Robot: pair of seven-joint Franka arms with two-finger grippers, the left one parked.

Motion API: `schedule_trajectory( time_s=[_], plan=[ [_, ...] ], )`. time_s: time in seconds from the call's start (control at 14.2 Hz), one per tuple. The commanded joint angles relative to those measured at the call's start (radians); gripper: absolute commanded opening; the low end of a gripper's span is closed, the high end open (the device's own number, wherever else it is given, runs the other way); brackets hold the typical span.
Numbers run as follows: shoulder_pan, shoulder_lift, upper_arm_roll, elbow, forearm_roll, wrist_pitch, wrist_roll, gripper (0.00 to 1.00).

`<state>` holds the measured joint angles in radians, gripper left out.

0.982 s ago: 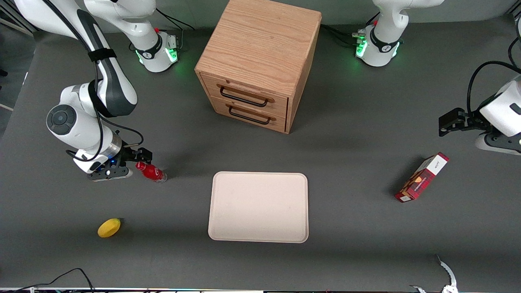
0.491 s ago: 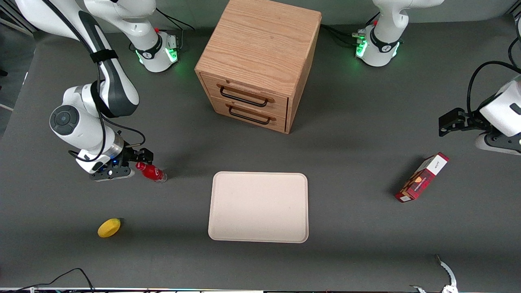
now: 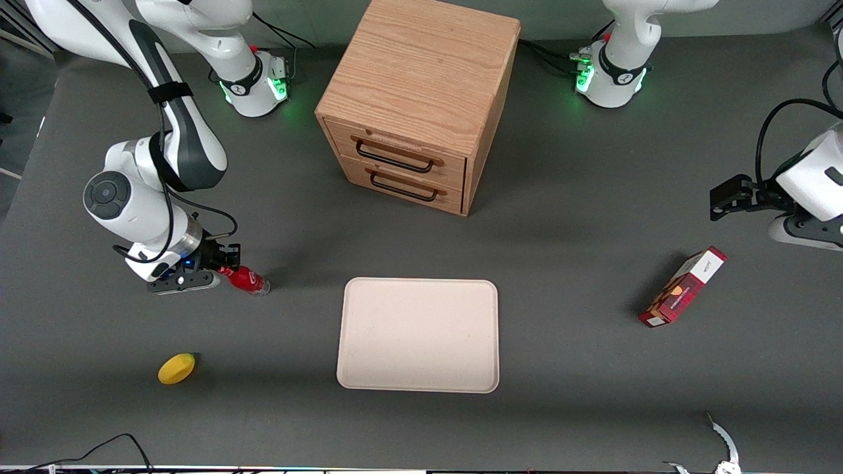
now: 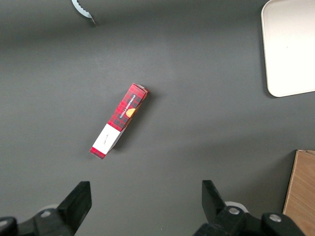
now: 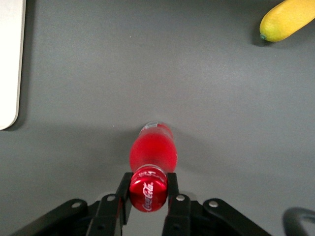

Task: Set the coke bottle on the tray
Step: 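Lower the right gripper over the bottle neck and close on it, then lift the bottle and pull it back toward the right arm base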

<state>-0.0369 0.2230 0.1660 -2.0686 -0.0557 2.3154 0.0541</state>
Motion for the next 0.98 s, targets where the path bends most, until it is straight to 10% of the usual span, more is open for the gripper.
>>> schedule_trajectory(
  time_s=[0.0,0.91],
  plan=[
    [-0.001,-0.01,0.004,-0.005,-0.009,0.015,-0.01,0.0],
    [-0.011,-0.085,0.006,0.509,0.007,-0.684,-0.005,0.0]
  ],
)
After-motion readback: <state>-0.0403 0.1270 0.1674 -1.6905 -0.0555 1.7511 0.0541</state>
